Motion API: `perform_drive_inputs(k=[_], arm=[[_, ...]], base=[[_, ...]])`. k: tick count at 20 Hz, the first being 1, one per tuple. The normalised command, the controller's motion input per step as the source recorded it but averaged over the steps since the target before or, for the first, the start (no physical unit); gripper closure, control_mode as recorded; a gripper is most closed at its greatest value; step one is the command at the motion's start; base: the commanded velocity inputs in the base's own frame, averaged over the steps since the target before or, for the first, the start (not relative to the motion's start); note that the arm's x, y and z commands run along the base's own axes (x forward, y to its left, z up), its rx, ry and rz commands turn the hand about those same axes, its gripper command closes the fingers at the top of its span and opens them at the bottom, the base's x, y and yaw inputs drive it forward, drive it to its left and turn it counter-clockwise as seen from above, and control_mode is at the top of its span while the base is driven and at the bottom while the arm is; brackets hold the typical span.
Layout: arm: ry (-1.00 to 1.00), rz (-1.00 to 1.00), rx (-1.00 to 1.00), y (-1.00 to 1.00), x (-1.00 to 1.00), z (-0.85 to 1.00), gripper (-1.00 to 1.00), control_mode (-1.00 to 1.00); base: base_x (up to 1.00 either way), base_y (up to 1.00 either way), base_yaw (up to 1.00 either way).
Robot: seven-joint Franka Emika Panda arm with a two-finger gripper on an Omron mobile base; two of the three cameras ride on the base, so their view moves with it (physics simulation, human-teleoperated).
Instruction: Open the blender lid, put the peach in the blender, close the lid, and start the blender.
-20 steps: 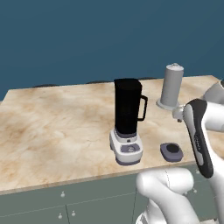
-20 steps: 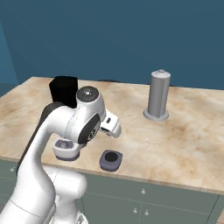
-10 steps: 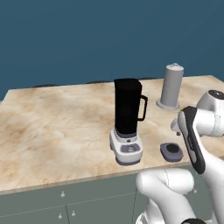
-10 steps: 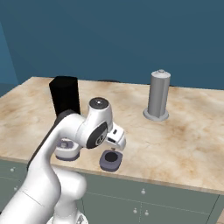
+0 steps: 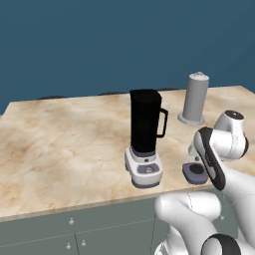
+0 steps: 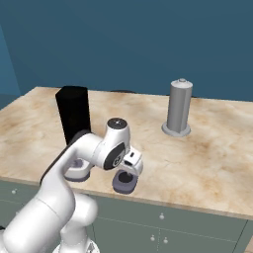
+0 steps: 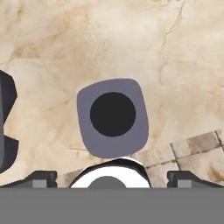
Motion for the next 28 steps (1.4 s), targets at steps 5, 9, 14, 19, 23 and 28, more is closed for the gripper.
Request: perform_drive_inputs(k=[5,9,14,19,23,28], arm=[[0.01,0.02,0.00,0.00,0.29,-0.28,-1.00,-1.00],[0.00,0.03,0.00,-0.01,0.21,-0.23,-1.00,-1.00],[0.00,0.03,0.00,-0.02,0.00,-0.28,-1.00,-1.00],[0.00,0.02,0.00,0.00,0.00,-0.29,-1.00,-1.00],[0.00,0.02,0.00,0.00,0.00,-0.25,-1.00,-1.00],[0.00,0.02,0.00,0.00,0.05,-0.14,-1.00,-1.00]], base=[[0.00,0.00,0.00],[0.00,0.00,0.00],[0.00,0.00,0.00],[0.00,0.00,0.00],[0.00,0.00,0.00],[0.00,0.00,0.00]])
